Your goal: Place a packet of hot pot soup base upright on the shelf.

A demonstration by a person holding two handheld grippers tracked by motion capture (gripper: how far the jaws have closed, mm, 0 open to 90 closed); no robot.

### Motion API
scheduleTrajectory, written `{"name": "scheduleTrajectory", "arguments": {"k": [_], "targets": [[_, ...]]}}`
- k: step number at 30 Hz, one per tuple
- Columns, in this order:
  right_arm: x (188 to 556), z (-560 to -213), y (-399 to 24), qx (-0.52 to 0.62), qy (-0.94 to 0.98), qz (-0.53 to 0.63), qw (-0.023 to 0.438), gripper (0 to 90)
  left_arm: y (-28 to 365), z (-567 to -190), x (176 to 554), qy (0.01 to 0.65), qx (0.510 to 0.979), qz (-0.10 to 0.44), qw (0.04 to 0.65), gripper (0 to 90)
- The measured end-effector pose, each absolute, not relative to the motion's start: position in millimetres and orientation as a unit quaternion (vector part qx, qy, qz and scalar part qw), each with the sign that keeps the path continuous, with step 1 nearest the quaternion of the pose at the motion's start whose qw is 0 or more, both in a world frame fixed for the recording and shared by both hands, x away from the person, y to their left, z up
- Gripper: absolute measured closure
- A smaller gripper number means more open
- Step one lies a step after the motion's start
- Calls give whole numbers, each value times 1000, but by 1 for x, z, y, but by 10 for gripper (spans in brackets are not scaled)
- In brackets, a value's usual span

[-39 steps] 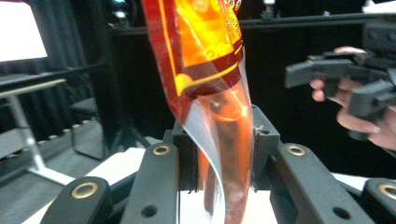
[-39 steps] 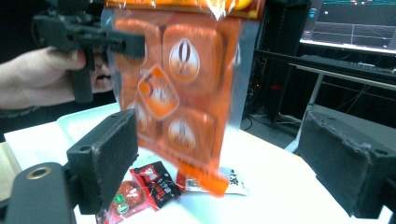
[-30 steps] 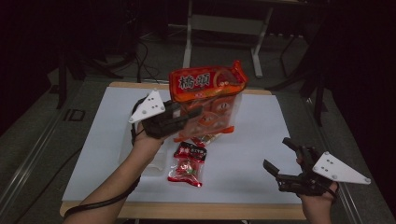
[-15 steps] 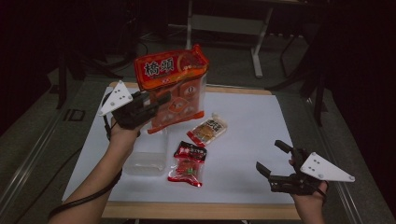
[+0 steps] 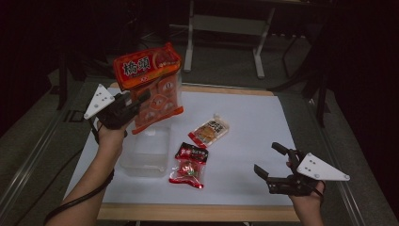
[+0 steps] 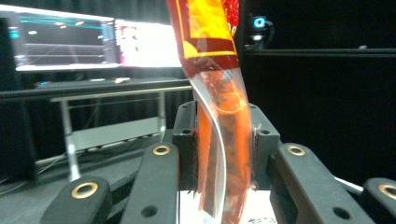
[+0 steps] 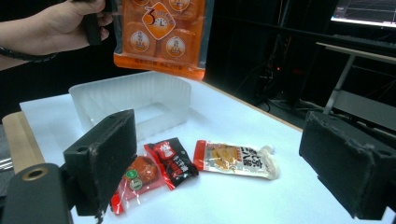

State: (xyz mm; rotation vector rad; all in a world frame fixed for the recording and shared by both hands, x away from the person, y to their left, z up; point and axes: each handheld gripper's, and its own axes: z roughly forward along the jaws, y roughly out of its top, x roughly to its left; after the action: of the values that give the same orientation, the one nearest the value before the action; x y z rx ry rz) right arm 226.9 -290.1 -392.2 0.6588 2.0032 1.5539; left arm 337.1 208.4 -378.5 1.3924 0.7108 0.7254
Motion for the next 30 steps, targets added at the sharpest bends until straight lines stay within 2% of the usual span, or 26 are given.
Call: {"name": "scheduleTrajectory", "arguments": {"k": [10, 21, 30], "targets": [[230, -395, -286, 239, 743, 572, 252, 111, 228, -405, 338, 346, 600, 328, 643, 714], [231, -397, -287, 237, 743, 578, 240, 127, 227, -431, 342, 385, 608, 330, 611, 714], [230, -399, -290, 238, 743, 576, 244, 127, 213, -444, 354, 388, 650, 322, 568, 715]]}}
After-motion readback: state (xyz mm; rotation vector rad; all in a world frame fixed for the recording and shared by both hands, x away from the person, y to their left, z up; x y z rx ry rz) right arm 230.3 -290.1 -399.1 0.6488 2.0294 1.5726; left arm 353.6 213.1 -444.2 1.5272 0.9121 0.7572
